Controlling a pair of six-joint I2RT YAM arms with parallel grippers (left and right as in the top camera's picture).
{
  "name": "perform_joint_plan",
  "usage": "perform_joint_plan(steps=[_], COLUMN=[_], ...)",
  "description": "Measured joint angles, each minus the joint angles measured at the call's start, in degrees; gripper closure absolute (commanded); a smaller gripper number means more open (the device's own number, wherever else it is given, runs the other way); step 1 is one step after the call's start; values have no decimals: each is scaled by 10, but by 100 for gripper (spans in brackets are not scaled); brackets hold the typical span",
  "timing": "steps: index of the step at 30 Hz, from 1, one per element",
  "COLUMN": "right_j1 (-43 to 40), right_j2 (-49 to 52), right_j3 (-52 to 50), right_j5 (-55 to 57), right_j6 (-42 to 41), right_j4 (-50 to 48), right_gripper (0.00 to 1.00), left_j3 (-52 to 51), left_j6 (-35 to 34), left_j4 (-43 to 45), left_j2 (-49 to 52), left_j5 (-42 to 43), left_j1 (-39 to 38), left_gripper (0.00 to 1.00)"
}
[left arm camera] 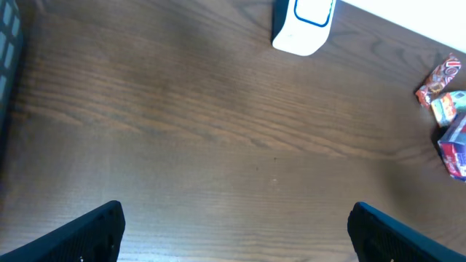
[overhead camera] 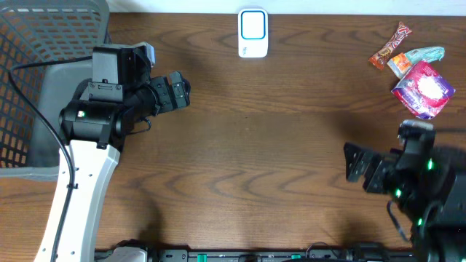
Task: Scan the item barcode
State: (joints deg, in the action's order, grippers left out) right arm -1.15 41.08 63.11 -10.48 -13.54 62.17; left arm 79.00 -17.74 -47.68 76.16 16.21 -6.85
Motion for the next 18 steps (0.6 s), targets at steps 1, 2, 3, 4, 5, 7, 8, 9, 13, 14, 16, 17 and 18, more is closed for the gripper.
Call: perform_joint_plan(steps=[1,2,3,4,5,7,8,9,13,14,16,17,18], right_j1=[5,5,5,5,5,4,4,3,2,2,2,2,2], right_j2=[-30,-67,-80,-106,-129,-171,-195,-209,-272,-287,-307,-316,-324], right_j3=[-28,-63,-77,-104,-130,-180,-211,-231,-317,-339,-373,-389,-406], right_j5=[0,1,1,2,3,5,8,10,20,23,27,29,33], right_j6=[9,17,20,23,26,31,34,35,37,38,38,38,38], right_j4=[-24,-58,-68,-90,-112,-157,-189,-209,-283,-304,-334,-350,-367], right_gripper=[1,1,1,1,1,1,1,1,1,1,1,1,1], left_j3=[0,0,0,0,0,0,0,0,0,0,0,0,0], left_j6=[0,0,0,0,0,0,0,0,0,0,0,0,0], left_j4=[0,0,0,0,0,0,0,0,0,0,0,0,0], left_j2=[0,0,0,0,0,0,0,0,0,0,0,0,0], left_j5=[0,-1,0,0,0,0,0,0,0,0,0,0,0], left_j1=[0,0,0,0,0,0,0,0,0,0,0,0,0], left_gripper=[2,2,2,2,2,2,2,2,2,2,2,2,2])
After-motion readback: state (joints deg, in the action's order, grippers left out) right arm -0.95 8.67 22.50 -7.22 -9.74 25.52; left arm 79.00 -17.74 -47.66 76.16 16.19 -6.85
